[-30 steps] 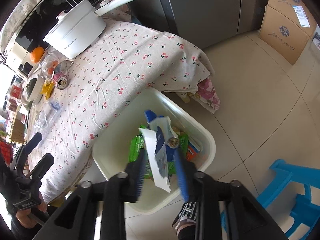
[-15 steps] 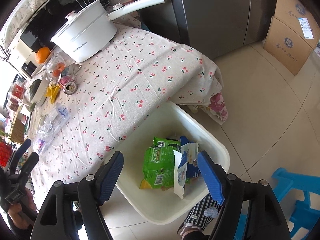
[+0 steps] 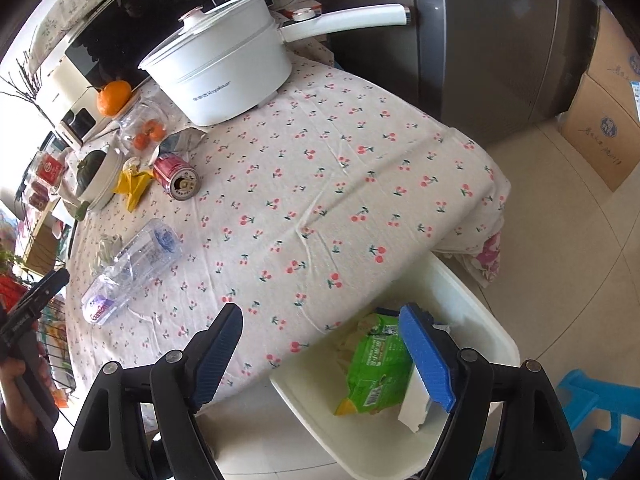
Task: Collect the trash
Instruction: 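Reach the left gripper to the crumpled white tissue and close on it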
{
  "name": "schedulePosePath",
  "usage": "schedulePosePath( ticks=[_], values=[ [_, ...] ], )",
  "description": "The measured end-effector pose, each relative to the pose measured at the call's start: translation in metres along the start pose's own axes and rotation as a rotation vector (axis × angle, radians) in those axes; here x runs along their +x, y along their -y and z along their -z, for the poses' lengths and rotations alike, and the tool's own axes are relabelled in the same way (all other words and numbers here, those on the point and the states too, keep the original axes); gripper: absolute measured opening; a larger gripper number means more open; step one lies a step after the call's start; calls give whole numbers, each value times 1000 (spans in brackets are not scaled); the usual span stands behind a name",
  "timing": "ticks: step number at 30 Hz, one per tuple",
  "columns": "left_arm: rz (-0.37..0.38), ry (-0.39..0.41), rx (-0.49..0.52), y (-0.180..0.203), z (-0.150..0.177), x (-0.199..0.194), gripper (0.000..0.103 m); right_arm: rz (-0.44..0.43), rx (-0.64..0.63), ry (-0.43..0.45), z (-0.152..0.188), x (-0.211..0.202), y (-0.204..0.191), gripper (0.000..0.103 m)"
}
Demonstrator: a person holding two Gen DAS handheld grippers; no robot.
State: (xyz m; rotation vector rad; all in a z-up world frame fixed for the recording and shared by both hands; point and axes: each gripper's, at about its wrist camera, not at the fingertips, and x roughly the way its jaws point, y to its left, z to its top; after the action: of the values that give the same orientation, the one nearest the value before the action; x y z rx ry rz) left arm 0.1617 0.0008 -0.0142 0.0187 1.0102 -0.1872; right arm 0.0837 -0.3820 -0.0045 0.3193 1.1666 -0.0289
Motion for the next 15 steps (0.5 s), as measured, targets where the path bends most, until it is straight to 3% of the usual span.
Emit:
schedulePosePath(
  ticks=[11, 15],
  values=[
    [-11, -98, -117, -30, -5, 60, 101, 12, -108, -24, -13, 29, -58, 83],
    [11, -122, -153, -34, -4, 72, 88, 14, -129, -42, -10, 37, -69, 83]
  ],
)
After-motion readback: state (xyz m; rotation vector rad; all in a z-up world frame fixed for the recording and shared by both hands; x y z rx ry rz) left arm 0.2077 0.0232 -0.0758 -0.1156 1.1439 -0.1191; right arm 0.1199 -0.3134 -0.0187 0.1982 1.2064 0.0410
